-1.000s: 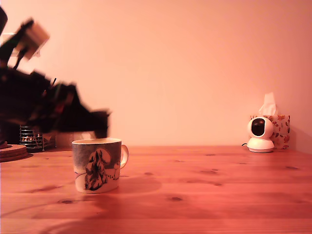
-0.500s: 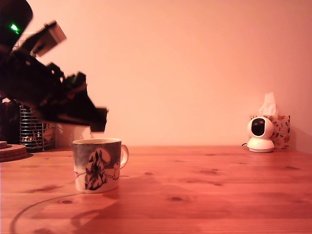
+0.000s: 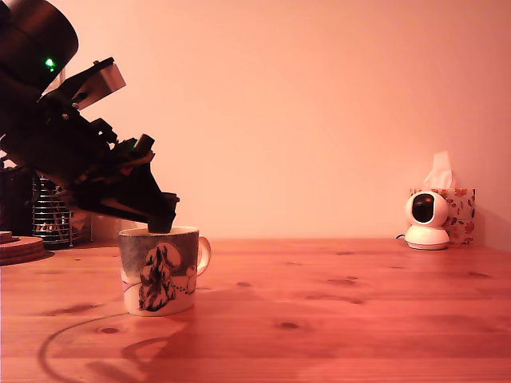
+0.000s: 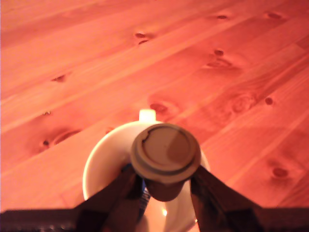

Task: Pick up the coffee capsules on the table and drop them inside the coffee cup

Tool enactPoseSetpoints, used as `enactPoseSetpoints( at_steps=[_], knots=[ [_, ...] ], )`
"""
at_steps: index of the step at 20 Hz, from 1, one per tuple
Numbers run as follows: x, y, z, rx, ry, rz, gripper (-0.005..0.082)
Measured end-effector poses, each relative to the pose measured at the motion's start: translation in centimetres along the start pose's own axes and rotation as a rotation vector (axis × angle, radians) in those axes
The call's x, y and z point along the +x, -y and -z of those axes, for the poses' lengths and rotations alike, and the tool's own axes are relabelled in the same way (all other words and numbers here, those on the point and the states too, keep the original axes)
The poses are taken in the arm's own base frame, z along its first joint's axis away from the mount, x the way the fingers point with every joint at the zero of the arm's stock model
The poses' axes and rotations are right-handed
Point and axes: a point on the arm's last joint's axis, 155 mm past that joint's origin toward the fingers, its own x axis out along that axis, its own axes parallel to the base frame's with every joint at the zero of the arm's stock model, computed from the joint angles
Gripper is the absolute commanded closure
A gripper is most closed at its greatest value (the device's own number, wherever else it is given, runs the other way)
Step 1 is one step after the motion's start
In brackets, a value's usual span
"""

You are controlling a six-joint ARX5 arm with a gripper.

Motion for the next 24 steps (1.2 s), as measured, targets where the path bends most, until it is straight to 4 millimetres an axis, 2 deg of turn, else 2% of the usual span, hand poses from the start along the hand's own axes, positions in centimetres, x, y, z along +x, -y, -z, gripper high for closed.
enactPoseSetpoints(
  at_steps=[6, 7, 10, 11, 20, 22, 24],
  knots=[
    [0.0, -0.1, 0.5, -0.005, -0.018, -0.003, 0.0534],
    [0.0, -0.1, 0.5, -0.006, -0.019, -0.003, 0.0485],
    [0.0, -0.1, 0.5, -0.006, -0.02, -0.003, 0.0242],
    [0.0, -0.1, 0.5, -0.006, -0.02, -0.003, 0.0212],
    [-0.2, -0.7, 0.9, -0.011, -0.04, -0.036, 0.0225],
    [-0.7, -0.6, 0.5, -0.008, -0.032, -0.044, 0.0306],
    [-1.5, -0.5, -0.5, 0.0, -0.002, -0.049, 0.0509]
  ],
)
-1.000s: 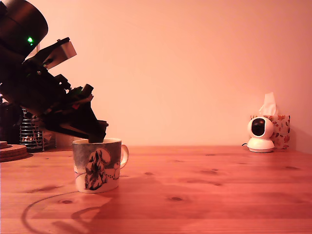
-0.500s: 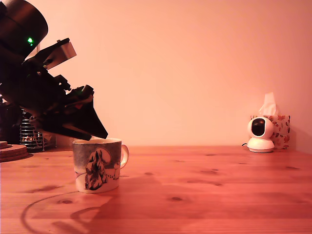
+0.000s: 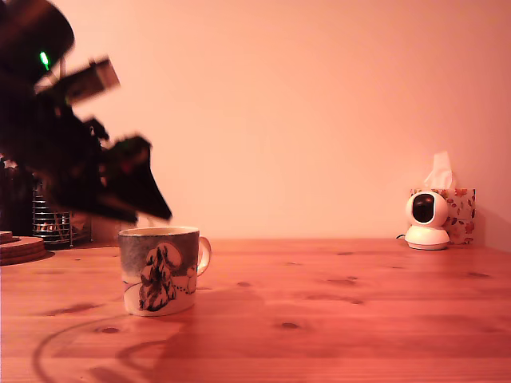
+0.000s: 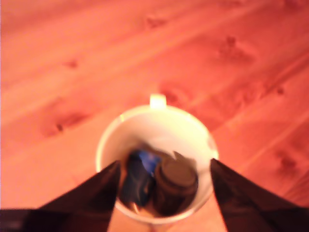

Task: Pick up the coffee capsules on the table and drop them inside the coffee cup

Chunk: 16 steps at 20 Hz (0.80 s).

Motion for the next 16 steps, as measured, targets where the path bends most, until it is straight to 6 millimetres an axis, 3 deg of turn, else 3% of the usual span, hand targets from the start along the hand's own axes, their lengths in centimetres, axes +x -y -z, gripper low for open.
enactPoseSetpoints(
  at_steps=[2, 3, 11, 14, 16],
  knots=[
    [-0.9, 0.2, -0.9, 0.006, 0.026, -0.001, 0.075],
    [-1.3, 0.3, -1.4, 0.01, 0.041, -0.002, 0.0795],
    [-5.4, 0.2, -3.2, 0.01, 0.087, -0.034, 0.0788],
    [-7.1, -2.0, -3.9, -0.005, 0.137, -0.121, 0.0789],
    [-8.4, -3.3, -3.0, -0.024, 0.158, -0.165, 0.0789]
  ],
)
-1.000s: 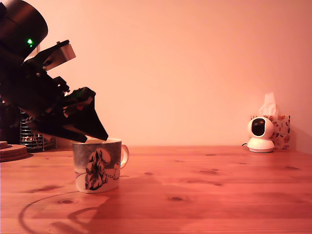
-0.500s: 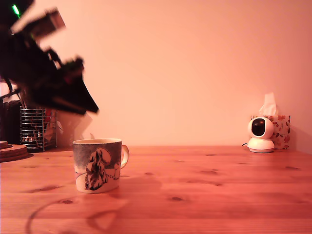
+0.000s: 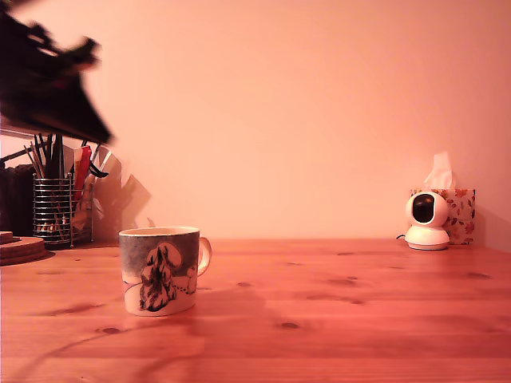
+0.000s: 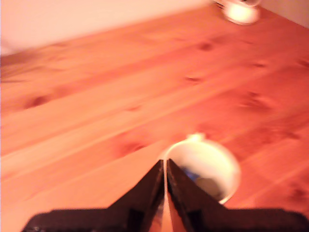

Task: Pick up the coffee capsules on the table and drop them inside the coffee cup

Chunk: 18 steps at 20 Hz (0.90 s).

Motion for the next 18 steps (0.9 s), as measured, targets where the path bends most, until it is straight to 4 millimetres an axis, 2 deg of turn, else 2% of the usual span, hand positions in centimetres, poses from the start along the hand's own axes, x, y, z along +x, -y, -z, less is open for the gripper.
enactPoseSetpoints(
  at_steps=[4, 7, 11, 18],
  knots=[
    [-2.0, -2.8, 2.4, -0.064, 0.02, -0.079, 0.0789],
    [-3.8, -4.0, 2.3, -0.099, 0.09, -0.119, 0.0789],
    [-5.9, -4.6, 1.8, -0.117, 0.179, -0.158, 0.0789],
    [-7.7, -4.3, 3.2, -0.131, 0.24, -0.173, 0.0789]
  ],
)
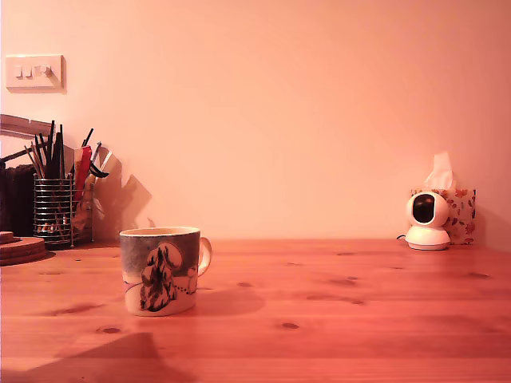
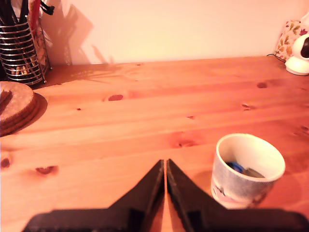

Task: Pick up the coffee capsules on the table and drop them inside the coffee cup

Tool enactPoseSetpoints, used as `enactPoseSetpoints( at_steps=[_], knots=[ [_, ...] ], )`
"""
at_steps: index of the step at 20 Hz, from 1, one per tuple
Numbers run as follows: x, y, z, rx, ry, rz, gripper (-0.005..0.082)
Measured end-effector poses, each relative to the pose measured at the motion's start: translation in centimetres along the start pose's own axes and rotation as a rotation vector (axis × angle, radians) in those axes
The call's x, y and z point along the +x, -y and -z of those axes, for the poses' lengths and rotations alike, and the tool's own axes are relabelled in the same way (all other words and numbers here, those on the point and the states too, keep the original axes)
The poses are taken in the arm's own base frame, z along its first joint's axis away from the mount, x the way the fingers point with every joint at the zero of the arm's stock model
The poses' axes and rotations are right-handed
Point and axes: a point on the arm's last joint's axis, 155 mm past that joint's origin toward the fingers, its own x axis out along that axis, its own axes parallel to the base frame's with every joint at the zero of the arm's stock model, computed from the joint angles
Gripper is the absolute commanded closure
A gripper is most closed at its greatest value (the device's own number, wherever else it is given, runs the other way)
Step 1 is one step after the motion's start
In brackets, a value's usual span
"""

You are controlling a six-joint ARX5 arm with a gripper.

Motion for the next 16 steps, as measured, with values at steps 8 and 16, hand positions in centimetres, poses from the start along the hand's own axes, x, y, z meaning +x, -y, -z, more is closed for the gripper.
enactPoseSetpoints(
  at_steps=[8, 16],
  knots=[
    [-2.9, 0.4, -1.8, -0.001, 0.111, -0.006, 0.0789],
    [-5.5, 0.8, -4.5, 0.015, 0.262, -0.011, 0.0788]
  ],
)
